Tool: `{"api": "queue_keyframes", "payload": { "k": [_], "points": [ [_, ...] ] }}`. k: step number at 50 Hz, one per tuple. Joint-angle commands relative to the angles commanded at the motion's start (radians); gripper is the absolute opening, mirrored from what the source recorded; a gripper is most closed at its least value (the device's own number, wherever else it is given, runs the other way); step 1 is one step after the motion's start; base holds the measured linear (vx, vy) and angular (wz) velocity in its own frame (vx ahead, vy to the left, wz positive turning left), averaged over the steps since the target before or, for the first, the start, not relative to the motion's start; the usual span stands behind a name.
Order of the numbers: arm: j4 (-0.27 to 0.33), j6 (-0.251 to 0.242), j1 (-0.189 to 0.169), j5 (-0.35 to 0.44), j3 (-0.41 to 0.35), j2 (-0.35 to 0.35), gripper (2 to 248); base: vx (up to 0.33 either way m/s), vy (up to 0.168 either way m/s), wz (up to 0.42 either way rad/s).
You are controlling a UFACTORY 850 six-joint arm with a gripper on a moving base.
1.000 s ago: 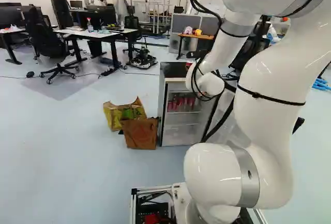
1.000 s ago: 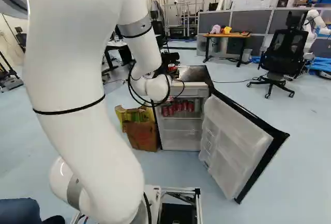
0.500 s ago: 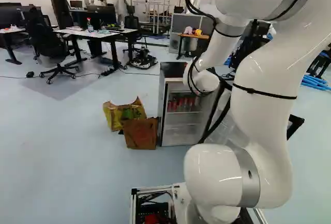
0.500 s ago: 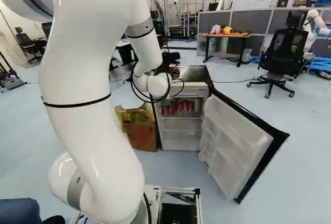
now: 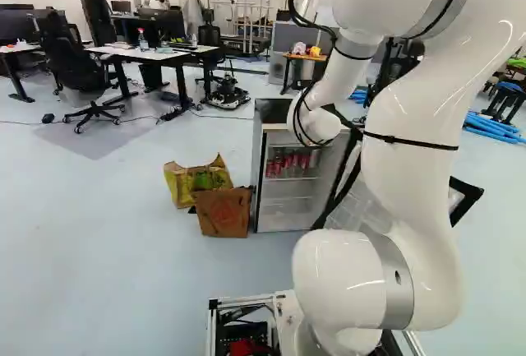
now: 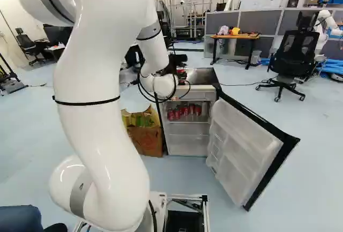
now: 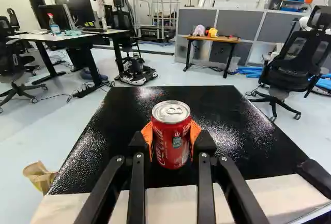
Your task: Grab a drink from the fridge
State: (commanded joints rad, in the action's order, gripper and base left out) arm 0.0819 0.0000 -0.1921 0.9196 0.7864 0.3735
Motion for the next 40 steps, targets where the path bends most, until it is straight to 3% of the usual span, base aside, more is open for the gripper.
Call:
{"api": "queue_keyframes", "payload": {
  "k": [11,28,29,34,35,39,40],
  "points": [
    [-0.032,0.0,0.005,-0.022,0.03,0.024,92,0.0,0.0,0.0],
    [-0.032,0.0,0.005,-0.022,0.03,0.024,92,0.0,0.0,0.0],
    [-0.032,0.0,0.005,-0.022,0.03,0.024,110,0.0,0.0,0.0],
    [-0.032,0.0,0.005,-0.022,0.03,0.024,110,0.0,0.0,0.0],
    [-0.032,0.0,0.005,-0.022,0.03,0.024,143,0.0,0.0,0.0],
    [-0.032,0.0,0.005,-0.022,0.03,0.024,143,0.0,0.0,0.0],
    [-0.032,0.0,0.005,-0.022,0.03,0.024,178,0.0,0.0,0.0]
  ]
}}
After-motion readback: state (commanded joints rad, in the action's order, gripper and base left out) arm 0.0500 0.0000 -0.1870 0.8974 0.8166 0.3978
